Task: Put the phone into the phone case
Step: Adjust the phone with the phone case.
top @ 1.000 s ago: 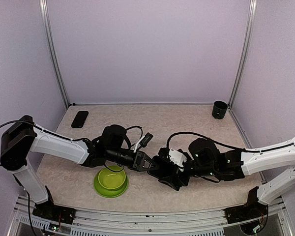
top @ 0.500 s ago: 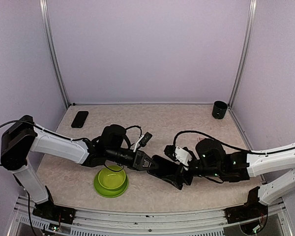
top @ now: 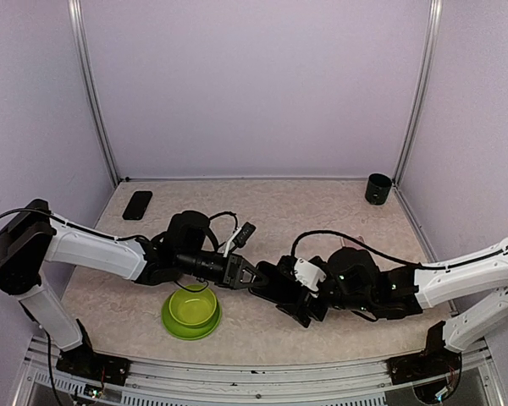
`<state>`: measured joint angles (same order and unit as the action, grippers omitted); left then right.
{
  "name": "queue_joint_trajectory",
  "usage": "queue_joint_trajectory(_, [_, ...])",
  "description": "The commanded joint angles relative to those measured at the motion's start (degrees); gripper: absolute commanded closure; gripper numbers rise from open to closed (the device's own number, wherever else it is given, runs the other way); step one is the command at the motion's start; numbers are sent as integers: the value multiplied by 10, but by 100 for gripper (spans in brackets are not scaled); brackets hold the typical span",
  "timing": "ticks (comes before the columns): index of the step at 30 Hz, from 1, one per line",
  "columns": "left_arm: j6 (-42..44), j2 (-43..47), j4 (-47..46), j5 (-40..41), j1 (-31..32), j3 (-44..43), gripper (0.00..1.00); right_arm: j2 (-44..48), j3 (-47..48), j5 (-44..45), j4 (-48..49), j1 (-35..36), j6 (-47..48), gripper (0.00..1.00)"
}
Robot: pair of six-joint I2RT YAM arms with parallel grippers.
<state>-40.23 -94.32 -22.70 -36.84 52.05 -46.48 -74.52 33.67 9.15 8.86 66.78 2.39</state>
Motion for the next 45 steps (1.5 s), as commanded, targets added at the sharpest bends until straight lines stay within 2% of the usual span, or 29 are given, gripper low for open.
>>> queue_joint_trajectory(1, [-1,18,-50,-9,-3,-2,100,3,-16,60,44,11,15,2])
queue_joint_trajectory(7, [-4,12,-52,-11,-3,-2,100,16,-25,91,67,21,31,1])
queue_joint_trajectory(11, [-3,13,-51,-11,-4,-4,100,28,-36,80,80,21,41,1])
queue_joint_trajectory(17, [-5,8,-52,-12,-5,-7,100,6,-33,86,83,35,54,7])
queue_joint_trajectory(21, [-6,6,-52,-12,-6,-7,100,-13,-25,120,88,52,67,16])
queue_joint_trajectory(26, [-10,3,-55,-12,-6,-6,100,-30,-15,152,88,65,77,37])
queue_joint_trajectory(32, [-14,1,-60,-13,-6,-4,100,-31,-15,180,101,75,89,48])
queue_joint_trajectory(38, [-15,1,-60,-14,-6,-4,100,-23,-17,178,98,76,89,54])
queue_joint_trajectory(41, [-14,3,-60,-13,-7,-4,100,-18,-18,179,91,76,82,48])
queue_joint_trajectory(45, [-13,5,-60,-15,-7,-4,100,-21,-18,205,84,76,71,25])
